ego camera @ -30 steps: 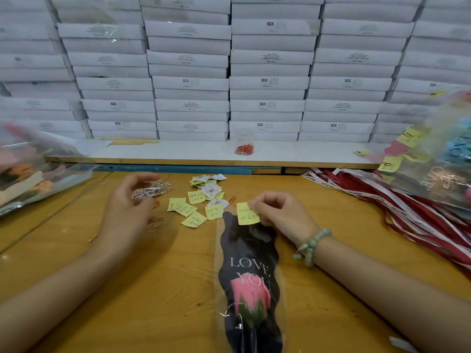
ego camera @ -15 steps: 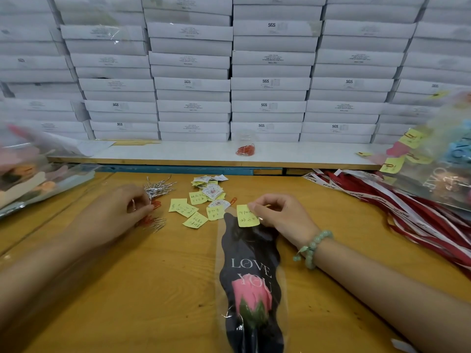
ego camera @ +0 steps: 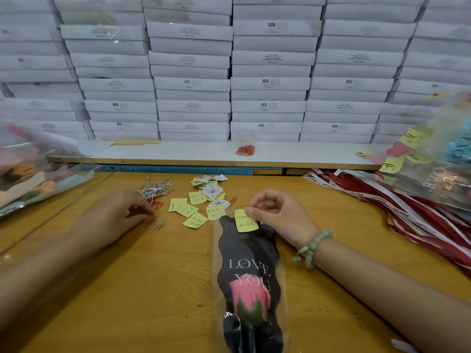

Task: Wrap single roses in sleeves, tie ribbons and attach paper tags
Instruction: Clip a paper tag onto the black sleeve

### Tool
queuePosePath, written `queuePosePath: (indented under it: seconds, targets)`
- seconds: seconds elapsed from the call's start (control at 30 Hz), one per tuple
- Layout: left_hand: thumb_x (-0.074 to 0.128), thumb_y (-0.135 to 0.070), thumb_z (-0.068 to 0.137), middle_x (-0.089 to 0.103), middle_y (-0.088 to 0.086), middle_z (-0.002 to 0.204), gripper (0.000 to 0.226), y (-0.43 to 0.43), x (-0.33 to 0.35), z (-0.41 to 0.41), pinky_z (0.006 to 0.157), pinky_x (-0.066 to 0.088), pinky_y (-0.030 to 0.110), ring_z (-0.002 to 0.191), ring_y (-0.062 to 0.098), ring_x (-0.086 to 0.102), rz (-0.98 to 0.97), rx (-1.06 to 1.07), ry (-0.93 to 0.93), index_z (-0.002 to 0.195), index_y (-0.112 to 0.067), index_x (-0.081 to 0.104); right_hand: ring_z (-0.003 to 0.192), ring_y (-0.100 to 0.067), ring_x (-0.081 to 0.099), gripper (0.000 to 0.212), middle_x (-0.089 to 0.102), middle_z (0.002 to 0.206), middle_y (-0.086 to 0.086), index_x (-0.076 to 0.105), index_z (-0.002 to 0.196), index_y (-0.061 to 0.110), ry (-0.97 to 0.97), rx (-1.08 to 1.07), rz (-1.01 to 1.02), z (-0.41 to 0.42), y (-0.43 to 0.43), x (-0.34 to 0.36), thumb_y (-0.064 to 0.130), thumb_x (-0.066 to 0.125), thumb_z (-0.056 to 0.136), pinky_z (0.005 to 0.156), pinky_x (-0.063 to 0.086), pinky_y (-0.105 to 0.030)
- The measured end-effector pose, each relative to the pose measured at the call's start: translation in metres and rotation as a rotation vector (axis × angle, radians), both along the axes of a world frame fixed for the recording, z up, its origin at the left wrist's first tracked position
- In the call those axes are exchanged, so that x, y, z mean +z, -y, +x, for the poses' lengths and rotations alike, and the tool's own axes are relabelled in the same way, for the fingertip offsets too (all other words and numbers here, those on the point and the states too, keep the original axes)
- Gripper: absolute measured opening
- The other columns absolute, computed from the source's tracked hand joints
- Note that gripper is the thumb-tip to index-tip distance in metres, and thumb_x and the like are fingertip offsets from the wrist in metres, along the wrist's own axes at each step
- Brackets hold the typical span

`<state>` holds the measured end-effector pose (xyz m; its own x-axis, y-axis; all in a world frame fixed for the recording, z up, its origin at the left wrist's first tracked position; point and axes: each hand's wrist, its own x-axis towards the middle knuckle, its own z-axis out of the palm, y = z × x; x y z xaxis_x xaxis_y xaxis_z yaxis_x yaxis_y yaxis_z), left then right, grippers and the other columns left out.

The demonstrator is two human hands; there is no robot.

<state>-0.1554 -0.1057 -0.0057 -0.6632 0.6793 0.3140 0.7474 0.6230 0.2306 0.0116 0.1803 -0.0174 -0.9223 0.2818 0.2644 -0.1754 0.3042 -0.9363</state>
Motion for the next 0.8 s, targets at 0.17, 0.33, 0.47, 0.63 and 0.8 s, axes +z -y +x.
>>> queuePosePath:
  seconds: [0.17,0.33,0.47,0.63,0.8]
  targets:
    - [0.077,-0.012,0.079,0.064,-0.017,0.079,0.034,-0.001,-0.002,0.001,0.058,0.043,0.023,0.074,0.002,0.058,0.109,0.053,-0.008,0.085,-0.042,0.062,0.069,-0.007,0.064,0.014,0.068,0.072,0.007,0.064,0.087,0.014,-0.004,0.024,-0.003,0.001,0.000,0.000,0.013,0.075,0.079,0.067,0.052,-0.015]
    - [0.079,-0.006,0.076,0.068,-0.015,0.075,0.033,0.000,0.000,0.005,0.051,0.048,0.025,0.071,0.001,0.063,0.234,0.050,-0.017,0.082,-0.035,0.067,0.073,-0.009,0.063,0.011,0.068,0.078,0.002,0.066,0.087,0.016,-0.004,0.041,0.029,0.001,0.001,0.002,0.013,0.074,0.081,0.071,0.053,-0.015]
    - [0.079,-0.009,0.076,0.067,-0.015,0.071,0.031,0.000,0.002,0.006,0.054,0.042,0.021,0.066,-0.001,0.061,0.283,0.058,-0.062,0.078,-0.037,0.066,0.074,-0.009,0.063,0.008,0.068,0.078,0.005,0.070,0.087,0.018,-0.016,0.037,0.037,0.001,0.001,0.001,0.014,0.073,0.082,0.070,0.053,-0.016]
    - [0.078,-0.013,0.077,0.059,-0.012,0.059,0.024,-0.002,0.002,0.010,0.045,0.037,0.011,0.056,0.005,0.056,0.354,0.086,-0.072,0.071,-0.033,0.065,0.076,-0.008,0.062,0.007,0.068,0.075,0.010,0.073,0.082,0.027,-0.020,0.036,0.071,0.001,0.001,0.000,0.020,0.072,0.083,0.072,0.053,-0.018]
    - [0.078,-0.012,0.078,0.062,-0.012,0.063,0.018,-0.003,0.006,0.009,0.049,0.041,0.026,0.053,0.007,0.056,0.228,0.097,-0.062,0.087,-0.027,0.072,0.079,-0.013,0.060,0.007,0.067,0.079,0.004,0.070,0.079,0.026,0.005,0.025,0.081,-0.001,0.002,0.000,0.021,0.071,0.084,0.082,0.053,-0.032]
